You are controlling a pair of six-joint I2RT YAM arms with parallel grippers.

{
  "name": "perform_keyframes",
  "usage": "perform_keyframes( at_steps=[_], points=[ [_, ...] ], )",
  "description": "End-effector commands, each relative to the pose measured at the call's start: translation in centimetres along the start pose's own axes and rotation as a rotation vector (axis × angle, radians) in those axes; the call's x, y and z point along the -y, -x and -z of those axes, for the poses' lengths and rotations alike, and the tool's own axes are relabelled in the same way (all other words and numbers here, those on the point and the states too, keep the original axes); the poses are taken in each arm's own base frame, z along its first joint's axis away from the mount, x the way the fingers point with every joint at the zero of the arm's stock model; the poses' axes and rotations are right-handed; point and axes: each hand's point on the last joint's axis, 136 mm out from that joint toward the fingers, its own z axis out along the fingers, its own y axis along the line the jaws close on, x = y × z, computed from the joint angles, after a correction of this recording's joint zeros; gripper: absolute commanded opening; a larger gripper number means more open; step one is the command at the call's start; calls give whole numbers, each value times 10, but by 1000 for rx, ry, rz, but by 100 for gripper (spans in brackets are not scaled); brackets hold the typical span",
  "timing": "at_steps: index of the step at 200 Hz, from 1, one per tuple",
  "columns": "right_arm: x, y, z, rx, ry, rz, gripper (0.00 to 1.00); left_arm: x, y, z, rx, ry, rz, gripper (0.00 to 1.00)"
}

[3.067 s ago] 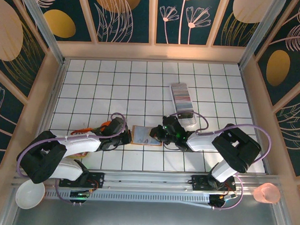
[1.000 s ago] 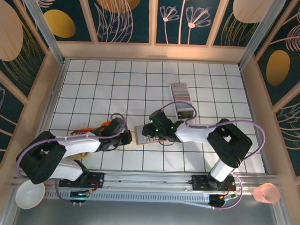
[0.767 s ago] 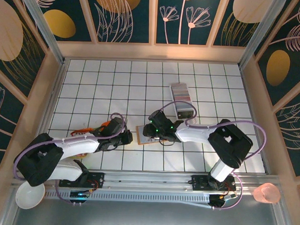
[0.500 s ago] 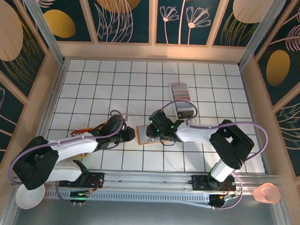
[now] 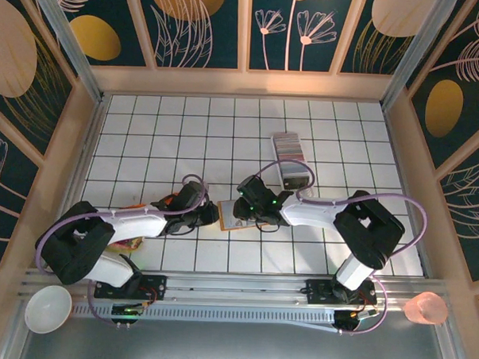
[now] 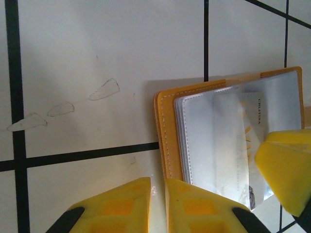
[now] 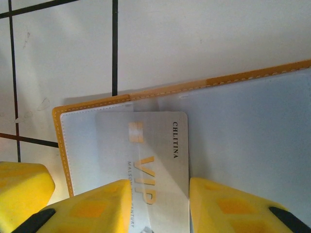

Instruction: Put the credit cards into the card holder

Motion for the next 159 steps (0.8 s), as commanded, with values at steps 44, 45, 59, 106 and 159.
perform_keyframes(
  at_steps=[44,45,59,106,159],
  points=[
    [-18,0,-7,-15,43,19,35,10,5,-7,7,-32,-3,12],
    [-18,0,-8,-15,43,18,35,10,5,-7,7,-31,-2,11],
    [-23,0,-8,-15,50,25,35,9,4,-8,3,-28,-2,11],
    [-35,-4,-13,-31,67,55,31,6,1,-12,-8,-23,-3,9],
    [-51,-2,-12,-13,109,90,30,4,3,-11,0,-13,-9,8]
  ],
)
